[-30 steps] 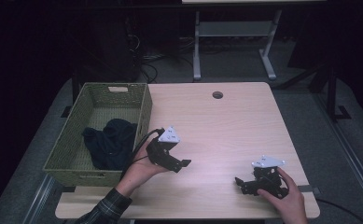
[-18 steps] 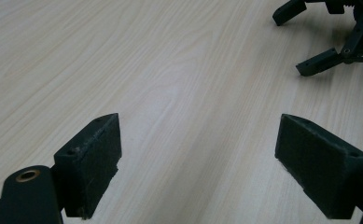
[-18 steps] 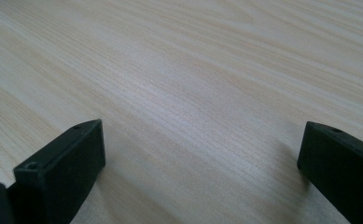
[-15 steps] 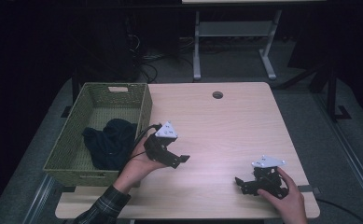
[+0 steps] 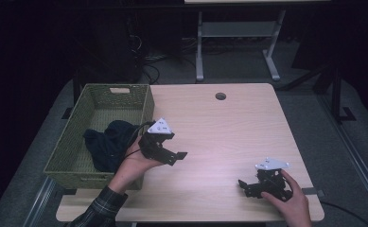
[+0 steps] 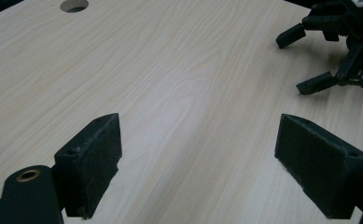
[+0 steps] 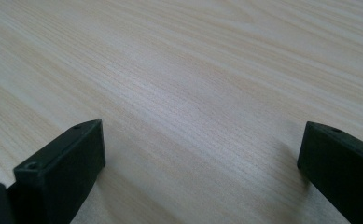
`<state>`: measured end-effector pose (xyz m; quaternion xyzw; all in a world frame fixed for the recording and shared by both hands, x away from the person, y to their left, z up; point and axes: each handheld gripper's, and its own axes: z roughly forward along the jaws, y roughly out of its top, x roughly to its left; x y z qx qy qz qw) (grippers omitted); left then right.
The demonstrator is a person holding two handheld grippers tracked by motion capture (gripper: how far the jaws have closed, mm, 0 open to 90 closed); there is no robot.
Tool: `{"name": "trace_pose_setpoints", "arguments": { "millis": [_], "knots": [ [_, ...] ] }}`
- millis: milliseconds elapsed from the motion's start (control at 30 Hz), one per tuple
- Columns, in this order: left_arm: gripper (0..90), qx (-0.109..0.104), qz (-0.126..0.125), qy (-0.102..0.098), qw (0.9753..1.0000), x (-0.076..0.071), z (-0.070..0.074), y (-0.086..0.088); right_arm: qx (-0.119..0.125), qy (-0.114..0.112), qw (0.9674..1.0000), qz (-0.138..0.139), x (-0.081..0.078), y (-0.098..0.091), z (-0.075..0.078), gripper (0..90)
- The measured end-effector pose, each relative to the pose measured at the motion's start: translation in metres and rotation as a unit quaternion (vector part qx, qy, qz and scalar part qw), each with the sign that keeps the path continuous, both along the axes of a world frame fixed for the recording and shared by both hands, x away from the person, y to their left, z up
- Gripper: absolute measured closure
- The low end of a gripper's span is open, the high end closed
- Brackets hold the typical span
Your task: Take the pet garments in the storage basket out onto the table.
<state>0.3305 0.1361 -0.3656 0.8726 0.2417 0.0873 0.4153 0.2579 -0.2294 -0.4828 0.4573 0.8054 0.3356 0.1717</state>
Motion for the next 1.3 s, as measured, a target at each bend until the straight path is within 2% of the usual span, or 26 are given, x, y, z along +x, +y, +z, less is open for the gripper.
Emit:
{"name": "trace_pose_setpoints", "arguments": {
  "millis": [33,167,233,633,767,1000,1133,1300],
  "knots": [
    [14.2,0.005,-0.002,-0.003,1.0,0.0,0.002,0.001,0.0,0.0,1.0,0.0,0.0,0.0,0.0,0.5],
    [14.2,-0.006,0.009,-0.007,0.9999,0.001,0.007,0.009,-0.001,-0.002,1.0,0.001,0.0,0.0,0.0,0.5],
    [14.2,-0.004,0.013,-0.011,0.9998,0.001,0.009,0.013,-0.001,-0.002,1.0,0.001,0.0,0.0,0.0,0.5],
    [14.3,-0.005,0.034,-0.015,0.9993,0.004,0.016,0.033,-0.001,-0.002,1.0,0.001,0.0,0.0,0.0,0.5],
    [14.4,-0.012,0.047,-0.017,0.9987,0.006,0.017,0.042,-0.001,-0.002,1.0,0.001,0.0,0.0,0.0,0.5],
    [14.5,-0.006,0.056,-0.016,0.9983,0.007,0.017,0.05,0.0,-0.002,1.0,0.001,0.0,0.0,0.0,0.5],
    [14.5,-0.011,0.067,-0.019,0.9975,0.009,0.02,0.059,0.0,-0.002,1.0,0.0,0.0,0.0,0.0,0.5],
    [16.5,-0.002,0.079,-0.024,0.9966,0.011,0.022,0.073,0.0,-0.002,1.0,0.001,0.0,0.0,0.0,0.5]
  ]
}}
